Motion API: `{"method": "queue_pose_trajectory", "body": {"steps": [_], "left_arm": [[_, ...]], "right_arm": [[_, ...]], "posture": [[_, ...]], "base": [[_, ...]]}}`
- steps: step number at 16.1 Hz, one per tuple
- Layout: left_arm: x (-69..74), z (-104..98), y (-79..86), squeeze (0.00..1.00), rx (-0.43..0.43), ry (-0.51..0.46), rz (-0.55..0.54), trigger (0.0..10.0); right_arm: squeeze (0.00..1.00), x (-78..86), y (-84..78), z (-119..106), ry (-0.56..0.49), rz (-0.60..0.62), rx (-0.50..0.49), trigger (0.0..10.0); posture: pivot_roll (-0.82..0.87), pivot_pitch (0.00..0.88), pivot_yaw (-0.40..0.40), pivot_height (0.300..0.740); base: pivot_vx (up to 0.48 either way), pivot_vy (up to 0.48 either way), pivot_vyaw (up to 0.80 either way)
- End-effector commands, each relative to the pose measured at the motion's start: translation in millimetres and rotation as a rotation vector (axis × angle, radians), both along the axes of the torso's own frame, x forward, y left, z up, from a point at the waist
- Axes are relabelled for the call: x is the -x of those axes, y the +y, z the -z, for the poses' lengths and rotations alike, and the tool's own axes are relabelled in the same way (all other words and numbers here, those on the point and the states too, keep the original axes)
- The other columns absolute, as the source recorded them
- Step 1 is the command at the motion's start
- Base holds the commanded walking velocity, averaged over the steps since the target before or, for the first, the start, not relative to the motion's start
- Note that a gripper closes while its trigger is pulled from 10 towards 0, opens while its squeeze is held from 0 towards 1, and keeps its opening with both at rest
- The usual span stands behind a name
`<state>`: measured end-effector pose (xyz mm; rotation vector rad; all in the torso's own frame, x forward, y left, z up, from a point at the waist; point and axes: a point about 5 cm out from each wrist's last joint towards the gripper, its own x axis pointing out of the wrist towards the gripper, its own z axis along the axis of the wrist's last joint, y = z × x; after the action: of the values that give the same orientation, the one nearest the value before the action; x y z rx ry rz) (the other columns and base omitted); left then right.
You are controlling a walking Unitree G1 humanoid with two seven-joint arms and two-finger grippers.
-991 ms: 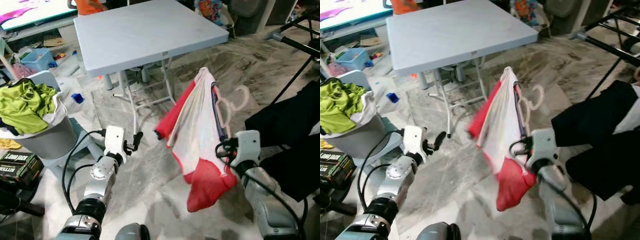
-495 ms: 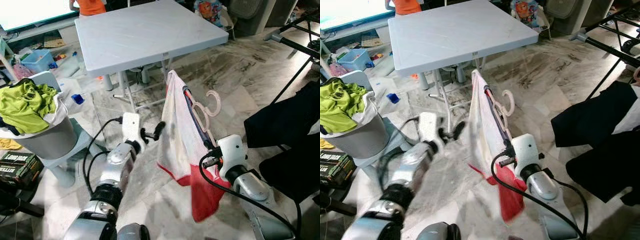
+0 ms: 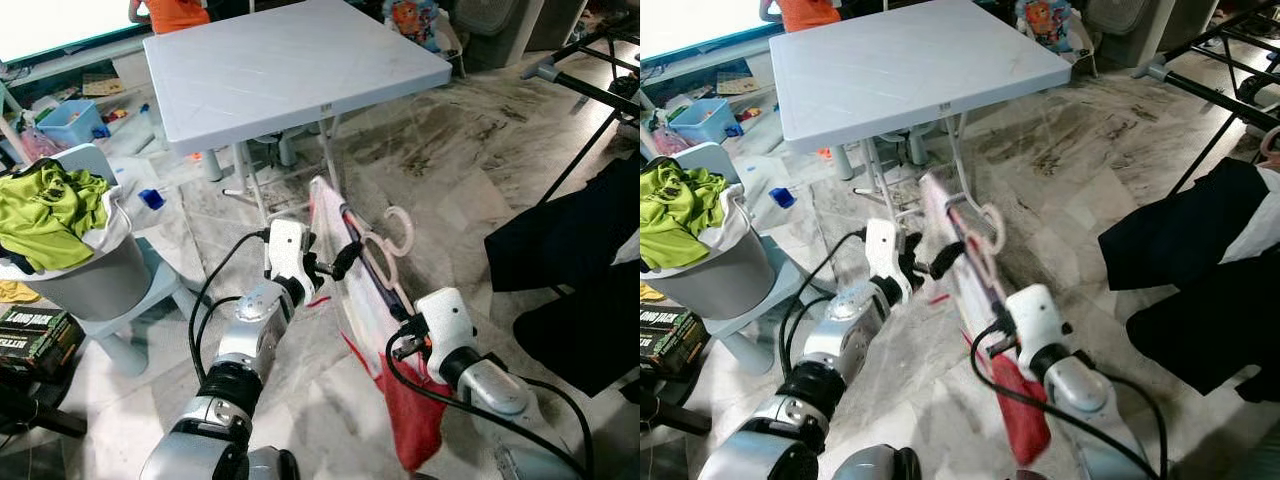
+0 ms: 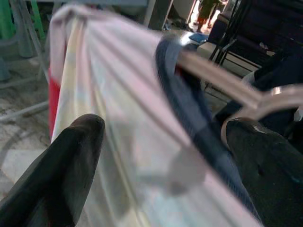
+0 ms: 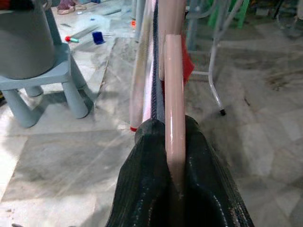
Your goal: Hang hanger
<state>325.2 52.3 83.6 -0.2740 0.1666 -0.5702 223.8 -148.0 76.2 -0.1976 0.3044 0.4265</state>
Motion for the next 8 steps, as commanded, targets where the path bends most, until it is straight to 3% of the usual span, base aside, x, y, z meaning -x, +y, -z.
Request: {"method": "queue_pose_trajectory", "body": {"steps": [1,8], "left_arm": [[-5.3,-5.6,7.3,0.0,-0.008,-0.015,-0.022,10.0],[-10.5,-0.5,25.0,0.0,-0.059,-0.007,-0.081,10.0]], "right_arm": [[0.0,-0.7,5.2,-13.9,-0.05,-0.041,-0.03,10.0],[0.0,16.9,-2.1,-21.8,-0.024,-0.174,-0.066,10.0]], "posture": [[-0.15,0.0,0.091,0.74],[-0.15,0.0,0.087,0.74]], "base": [[0.0,0.0,0.0],[0.0,0.0,0.0]]}}
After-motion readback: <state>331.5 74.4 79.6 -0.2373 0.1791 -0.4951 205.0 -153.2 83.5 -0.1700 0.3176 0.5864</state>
